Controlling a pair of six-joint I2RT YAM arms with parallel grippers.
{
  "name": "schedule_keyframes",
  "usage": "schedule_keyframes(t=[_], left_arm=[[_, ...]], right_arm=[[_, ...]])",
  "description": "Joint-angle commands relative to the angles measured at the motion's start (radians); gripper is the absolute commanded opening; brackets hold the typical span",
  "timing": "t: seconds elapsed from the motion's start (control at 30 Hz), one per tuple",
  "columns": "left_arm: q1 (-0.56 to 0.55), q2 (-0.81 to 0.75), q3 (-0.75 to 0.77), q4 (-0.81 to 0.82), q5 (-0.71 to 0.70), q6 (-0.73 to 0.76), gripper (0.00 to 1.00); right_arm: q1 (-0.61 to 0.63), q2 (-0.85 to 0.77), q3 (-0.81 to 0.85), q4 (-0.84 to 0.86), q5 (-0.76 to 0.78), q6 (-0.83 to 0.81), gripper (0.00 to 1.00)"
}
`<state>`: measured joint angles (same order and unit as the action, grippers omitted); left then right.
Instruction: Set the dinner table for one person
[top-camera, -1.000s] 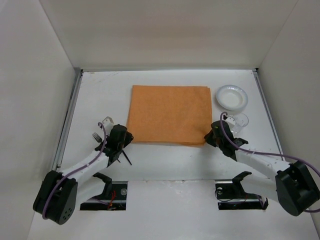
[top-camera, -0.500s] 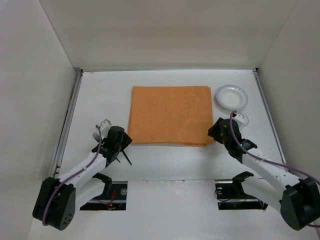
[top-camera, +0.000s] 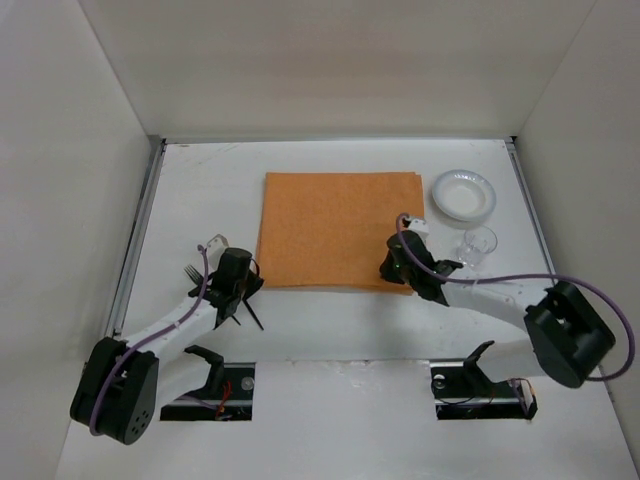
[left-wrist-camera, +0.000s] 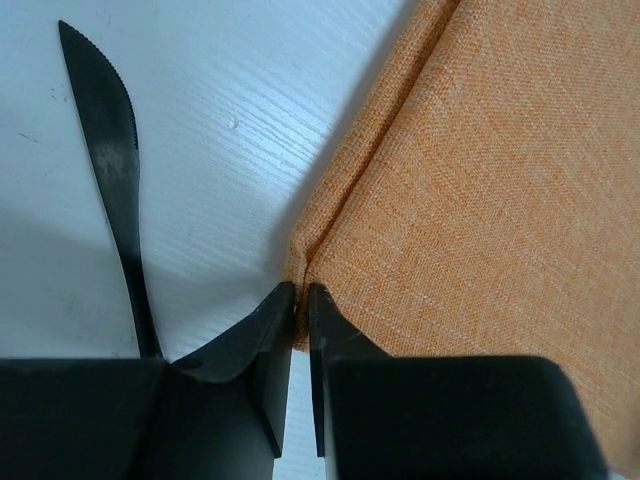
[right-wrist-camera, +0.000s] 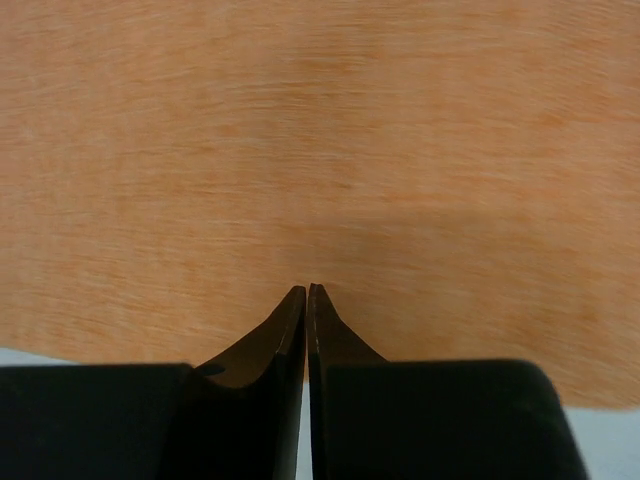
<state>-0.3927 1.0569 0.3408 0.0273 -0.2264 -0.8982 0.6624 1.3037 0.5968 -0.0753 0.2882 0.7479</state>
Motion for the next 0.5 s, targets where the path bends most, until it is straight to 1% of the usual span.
schedule_keyframes(t=[0.0,0.07,0.23,0.37,0.47], left_arm=[[0.010,-0.026,-0.003,0.016,0.016,0.016,0.07],[0.013,-0.034,-0.009,0.014,0.019,0.016,0.06],[0.027,-0.052,-0.032,0.008,0.019,0.018,0.05],[0.035,-0.057,-0.036,-0.012,0.021,0.021,0.04],[0.031,-0.072,-0.051,-0.017,0.012,0.022,0.04]], right_arm=[[0.071,0.092,0.119,0.147,-0.009,-0.053,0.08],[0.102,0.149,0.149,0.205,-0.006,-0.059,0.08],[0.131,0.268,0.212,0.261,-0.055,-0.036,0.08],[0.125,0.298,0.186,0.229,-0.044,0.045,0.08],[0.125,0.307,0.155,0.194,-0.043,0.068,0.07]])
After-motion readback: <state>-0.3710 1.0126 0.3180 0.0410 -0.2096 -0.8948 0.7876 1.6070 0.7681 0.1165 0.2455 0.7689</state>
